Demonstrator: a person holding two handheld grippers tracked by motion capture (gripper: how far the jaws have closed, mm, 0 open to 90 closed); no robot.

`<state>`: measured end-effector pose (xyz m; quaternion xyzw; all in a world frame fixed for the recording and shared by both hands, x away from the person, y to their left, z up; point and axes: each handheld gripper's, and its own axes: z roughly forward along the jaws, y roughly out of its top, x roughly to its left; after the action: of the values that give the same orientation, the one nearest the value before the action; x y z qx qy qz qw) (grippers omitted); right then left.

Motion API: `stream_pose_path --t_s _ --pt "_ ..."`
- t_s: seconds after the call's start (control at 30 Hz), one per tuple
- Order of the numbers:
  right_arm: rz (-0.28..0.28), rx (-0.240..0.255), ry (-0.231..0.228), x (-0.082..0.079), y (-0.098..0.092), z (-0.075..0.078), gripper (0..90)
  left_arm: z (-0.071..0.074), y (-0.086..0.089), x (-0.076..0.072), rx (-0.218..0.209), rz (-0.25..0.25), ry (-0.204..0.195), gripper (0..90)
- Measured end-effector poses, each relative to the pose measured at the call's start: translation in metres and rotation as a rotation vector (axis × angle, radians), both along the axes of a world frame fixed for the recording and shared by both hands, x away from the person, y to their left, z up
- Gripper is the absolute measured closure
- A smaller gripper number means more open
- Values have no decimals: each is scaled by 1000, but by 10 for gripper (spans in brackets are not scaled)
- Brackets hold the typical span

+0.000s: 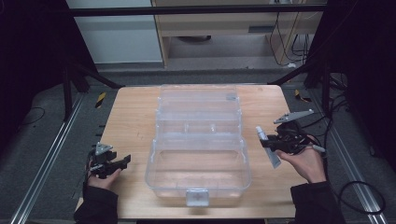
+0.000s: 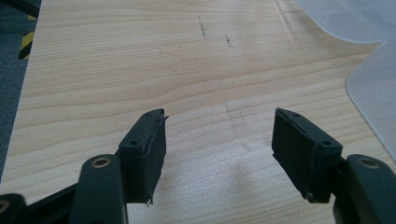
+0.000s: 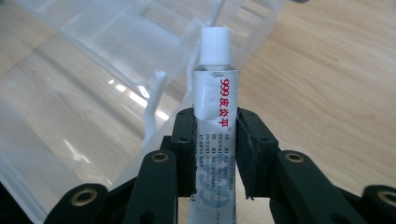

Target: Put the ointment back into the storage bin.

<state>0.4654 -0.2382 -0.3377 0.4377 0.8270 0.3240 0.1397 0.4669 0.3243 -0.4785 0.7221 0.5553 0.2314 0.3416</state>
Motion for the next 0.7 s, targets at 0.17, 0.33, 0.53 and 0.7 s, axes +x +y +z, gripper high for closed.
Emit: stream_pose_path --t_s 0.17,0.33,0.53,0.7 --pt "65 -3 -45 -1 8 18 700 0 0 0 1 -2 2 353" --pt "112 -8 -55 -1 17 29 700 0 0 0 -2 -4 4 354" --pt "187 -16 -48 2 32 34 700 0 -1 0 0 -7 5 354" --pt "255 -21 -46 4 45 38 700 0 0 0 -2 -6 5 354"
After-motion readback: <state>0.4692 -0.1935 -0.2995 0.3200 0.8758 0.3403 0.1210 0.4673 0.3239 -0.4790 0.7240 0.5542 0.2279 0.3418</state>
